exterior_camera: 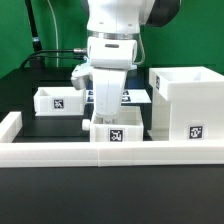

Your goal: Assemble drawer

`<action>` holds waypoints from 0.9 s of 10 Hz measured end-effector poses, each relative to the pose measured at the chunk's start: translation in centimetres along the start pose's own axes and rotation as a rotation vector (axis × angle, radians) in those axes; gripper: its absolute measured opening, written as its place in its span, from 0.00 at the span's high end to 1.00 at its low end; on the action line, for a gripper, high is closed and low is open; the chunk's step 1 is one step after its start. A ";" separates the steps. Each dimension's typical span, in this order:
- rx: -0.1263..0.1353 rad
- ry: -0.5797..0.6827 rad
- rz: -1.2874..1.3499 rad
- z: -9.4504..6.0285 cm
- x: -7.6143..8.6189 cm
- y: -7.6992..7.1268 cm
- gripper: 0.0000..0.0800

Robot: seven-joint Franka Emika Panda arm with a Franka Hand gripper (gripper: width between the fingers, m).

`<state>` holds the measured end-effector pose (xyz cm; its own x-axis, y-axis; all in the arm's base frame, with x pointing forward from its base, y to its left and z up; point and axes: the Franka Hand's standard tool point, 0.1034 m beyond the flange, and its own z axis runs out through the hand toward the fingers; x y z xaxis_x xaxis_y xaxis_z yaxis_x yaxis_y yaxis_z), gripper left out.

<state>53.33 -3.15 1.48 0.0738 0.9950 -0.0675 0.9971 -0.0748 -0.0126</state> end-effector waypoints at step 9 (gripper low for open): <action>-0.012 0.008 0.001 0.3 0.8 0.0 0.95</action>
Offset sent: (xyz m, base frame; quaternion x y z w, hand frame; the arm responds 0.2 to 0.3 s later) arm 0.0000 0.0000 0.0000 0.0000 0.0000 0.0000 1.0000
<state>53.39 -2.36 1.10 0.0753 0.9954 -0.0594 0.9971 -0.0755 -0.0008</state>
